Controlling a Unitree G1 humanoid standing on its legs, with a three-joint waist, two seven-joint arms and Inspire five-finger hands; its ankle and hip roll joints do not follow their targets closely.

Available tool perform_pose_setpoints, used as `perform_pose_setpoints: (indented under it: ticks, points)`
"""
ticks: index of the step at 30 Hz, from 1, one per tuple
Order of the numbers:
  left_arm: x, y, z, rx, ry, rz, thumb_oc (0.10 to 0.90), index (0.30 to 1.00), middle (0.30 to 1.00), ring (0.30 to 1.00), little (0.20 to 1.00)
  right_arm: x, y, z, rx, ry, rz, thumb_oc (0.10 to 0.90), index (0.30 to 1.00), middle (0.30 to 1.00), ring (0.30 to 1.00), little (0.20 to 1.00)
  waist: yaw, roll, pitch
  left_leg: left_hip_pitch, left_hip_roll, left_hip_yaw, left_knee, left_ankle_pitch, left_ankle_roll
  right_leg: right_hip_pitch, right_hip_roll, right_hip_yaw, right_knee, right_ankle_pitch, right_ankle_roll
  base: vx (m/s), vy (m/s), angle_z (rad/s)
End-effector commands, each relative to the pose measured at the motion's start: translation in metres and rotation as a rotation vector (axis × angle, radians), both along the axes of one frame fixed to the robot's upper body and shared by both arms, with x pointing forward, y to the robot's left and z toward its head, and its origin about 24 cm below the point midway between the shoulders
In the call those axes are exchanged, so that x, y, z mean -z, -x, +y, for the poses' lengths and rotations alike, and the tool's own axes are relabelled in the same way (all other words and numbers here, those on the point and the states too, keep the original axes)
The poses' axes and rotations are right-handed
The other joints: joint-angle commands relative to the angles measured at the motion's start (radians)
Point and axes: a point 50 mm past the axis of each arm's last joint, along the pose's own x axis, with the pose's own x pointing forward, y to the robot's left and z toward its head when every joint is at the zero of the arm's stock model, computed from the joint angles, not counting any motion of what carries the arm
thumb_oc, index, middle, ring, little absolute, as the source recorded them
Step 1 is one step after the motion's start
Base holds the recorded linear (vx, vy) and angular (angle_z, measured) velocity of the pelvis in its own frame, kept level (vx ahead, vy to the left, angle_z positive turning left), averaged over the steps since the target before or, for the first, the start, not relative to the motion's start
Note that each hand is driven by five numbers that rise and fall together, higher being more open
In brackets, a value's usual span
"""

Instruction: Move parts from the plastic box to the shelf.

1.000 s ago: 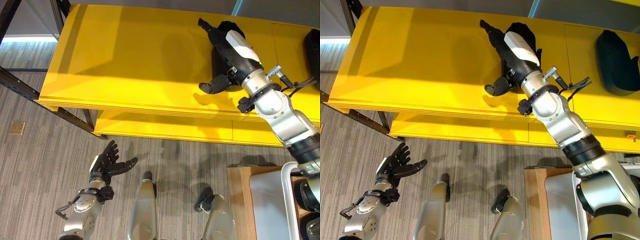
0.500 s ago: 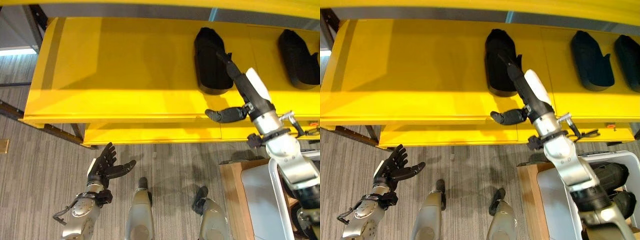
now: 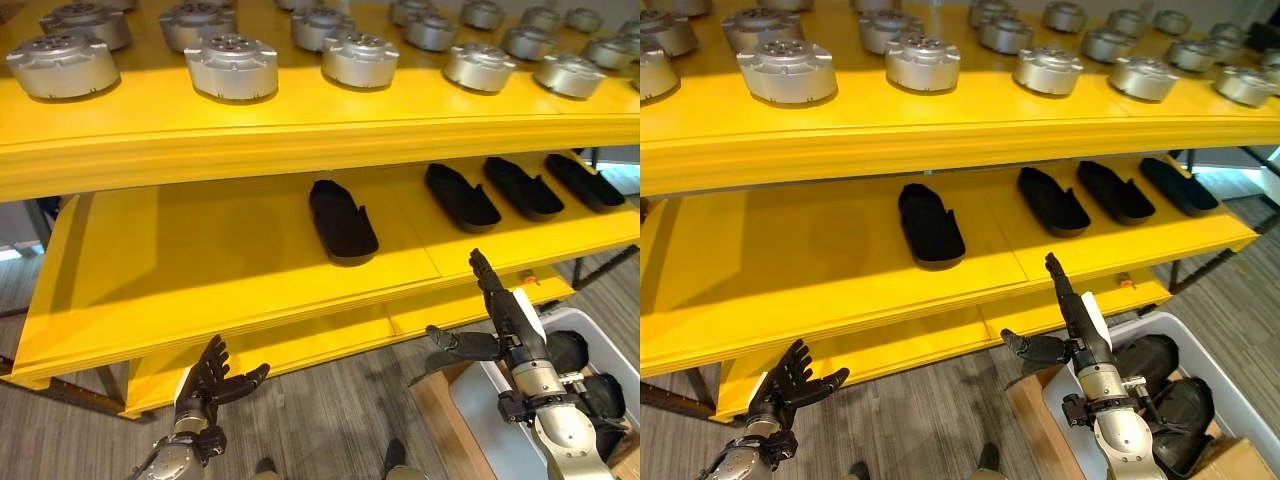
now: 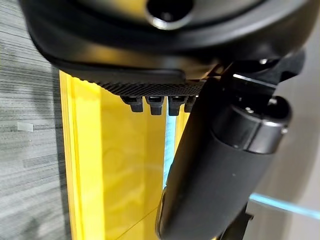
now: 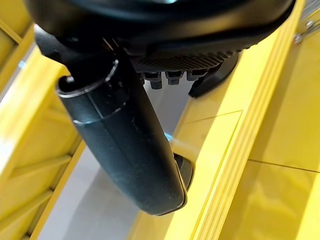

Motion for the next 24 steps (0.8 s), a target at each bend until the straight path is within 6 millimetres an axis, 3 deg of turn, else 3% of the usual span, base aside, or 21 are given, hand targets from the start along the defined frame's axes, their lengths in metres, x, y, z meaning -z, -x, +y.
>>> perform_pose_setpoints:
  ticks: [1, 4, 7, 8, 10, 12, 13, 14, 16, 20, 22, 24]
  points:
    - [-0.07, -0.048, -0.006, 0.135, -0.109, -0.379, 0.9, 1.0, 1.0, 1.0, 1.0, -0.058, -0.026, -0.002, -0.052, 0.03, -0.291, 0.9, 1.0, 1.0, 1.0, 1.0, -0.005, 0.047, 0.006, 0.052, -0.019, -0.072, -0.098, -0.046, 0.057, 0.042, -0.056, 0.027, 0.05, 0.172, 0.109, 0.0, 0.171, -0.12]
    - [-0.077, -0.058, -0.014, 0.161, -0.117, -0.416, 0.9, 1.0, 1.0, 1.0, 1.0, -0.051, -0.027, -0.002, -0.02, -0.009, -0.277, 0.9, 1.0, 1.0, 1.0, 1.0, -0.028, 0.041, 0.009, 0.051, -0.04, -0.049, -0.084, -0.064, 0.076, 0.016, -0.078, 0.059, 0.053, 0.239, 0.109, -0.04, 0.172, -0.08]
    - [-0.081, -0.065, -0.02, 0.171, -0.112, -0.444, 0.9, 1.0, 1.0, 1.0, 1.0, -0.05, -0.028, 0.001, -0.018, -0.014, -0.278, 0.9, 1.0, 1.0, 1.0, 1.0, -0.043, 0.044, 0.03, 0.055, -0.044, -0.012, -0.085, -0.071, 0.083, -0.023, -0.09, 0.059, 0.044, 0.342, 0.109, -0.08, 0.13, -0.27]
    - [-0.083, -0.066, -0.02, 0.168, -0.111, -0.452, 0.9, 1.0, 1.0, 1.0, 1.0, -0.05, -0.029, 0.003, -0.019, -0.011, -0.278, 0.9, 1.0, 1.0, 1.0, 1.0, -0.044, 0.051, 0.039, 0.056, -0.039, 0.002, -0.09, -0.066, 0.084, -0.038, -0.092, 0.048, 0.042, 0.35, 0.109, -0.11, 0.132, -0.44]
    - [-0.084, -0.067, -0.018, 0.152, -0.11, -0.457, 0.9, 1.0, 1.0, 1.0, 1.0, -0.05, -0.033, 0.008, -0.039, -0.022, -0.285, 0.9, 1.0, 1.0, 1.0, 1.0, -0.039, 0.069, 0.059, 0.066, -0.027, 0.033, -0.113, -0.048, 0.091, -0.057, -0.087, -0.011, 0.067, 0.299, 0.109, -0.09, 0.188, -0.89]
    - [-0.083, -0.067, -0.017, 0.138, -0.104, -0.447, 0.9, 1.0, 1.0, 1.0, 1.0, -0.05, -0.035, 0.014, -0.066, -0.021, -0.281, 0.9, 1.0, 1.0, 1.0, 1.0, -0.018, 0.099, 0.065, 0.086, -0.003, 0.059, -0.14, -0.055, 0.094, -0.042, -0.085, -0.1, 0.134, 0.18, 0.109, -0.05, 0.193, -0.58]
    - [-0.083, -0.067, -0.018, 0.138, -0.103, -0.448, 0.9, 1.0, 1.0, 1.0, 1.0, -0.05, -0.035, 0.014, -0.066, -0.02, -0.281, 0.9, 1.0, 1.0, 1.0, 1.0, -0.018, 0.1, 0.068, 0.092, -0.003, 0.059, -0.144, -0.054, 0.092, -0.041, -0.086, -0.1, 0.142, 0.173, 0.109, -0.13, 0.189, -1.04]
    - [-0.08, -0.063, -0.016, 0.129, -0.096, -0.436, 0.9, 1.0, 1.0, 1.0, 1.0, -0.05, -0.037, 0.016, -0.083, -0.017, -0.274, 0.9, 1.0, 1.0, 1.0, 1.0, -0.006, 0.109, 0.065, 0.103, -0.001, 0.098, -0.179, -0.033, 0.101, -0.021, -0.089, -0.154, 0.204, 0.108, 0.1, -0.09, 0.108, -1.07]
    - [-0.076, -0.058, -0.014, 0.115, -0.087, -0.418, 0.9, 1.0, 1.0, 1.0, 1.0, -0.049, -0.038, 0.018, -0.097, -0.024, -0.267, 0.9, 1.0, 1.0, 1.0, 1.0, 0.003, 0.107, 0.053, 0.117, -0.002, 0.135, -0.214, -0.014, 0.099, 0.0, -0.075, -0.162, 0.22, 0.072, 0.095, -0.1, 0.067, -0.79]
    - [-0.071, -0.05, -0.009, 0.088, -0.075, -0.394, 0.9, 1.0, 1.0, 1.0, 1.0, -0.045, -0.041, 0.021, -0.101, -0.042, -0.255, 0.9, 1.0, 1.0, 1.0, 1.0, 0.018, 0.089, 0.038, 0.125, 0.003, 0.179, -0.22, -0.005, 0.086, 0.031, -0.066, -0.187, 0.145, 0.097, 0.104, -0.04, -0.095, -0.85]
    - [-0.064, -0.044, -0.008, 0.072, -0.066, -0.368, 0.9, 1.0, 1.0, 1.0, 1.0, -0.041, -0.037, 0.019, -0.1, -0.041, -0.238, 0.9, 1.0, 1.0, 1.0, 1.0, 0.022, 0.071, 0.022, 0.127, 0.01, 0.202, -0.197, -0.007, 0.068, 0.079, -0.045, -0.196, 0.044, 0.093, 0.105, 0.02, -0.169, -0.97]
    - [-0.06, -0.04, -0.008, 0.063, -0.052, -0.358, 0.9, 1.0, 1.0, 1.0, 1.0, -0.041, -0.035, 0.016, -0.093, -0.034, -0.234, 0.9, 1.0, 1.0, 1.0, 1.0, 0.017, 0.07, 0.013, 0.13, 0.028, 0.222, -0.189, -0.001, 0.055, 0.082, -0.028, -0.183, 0.015, 0.095, 0.105, 0.01, -0.167, -0.68]
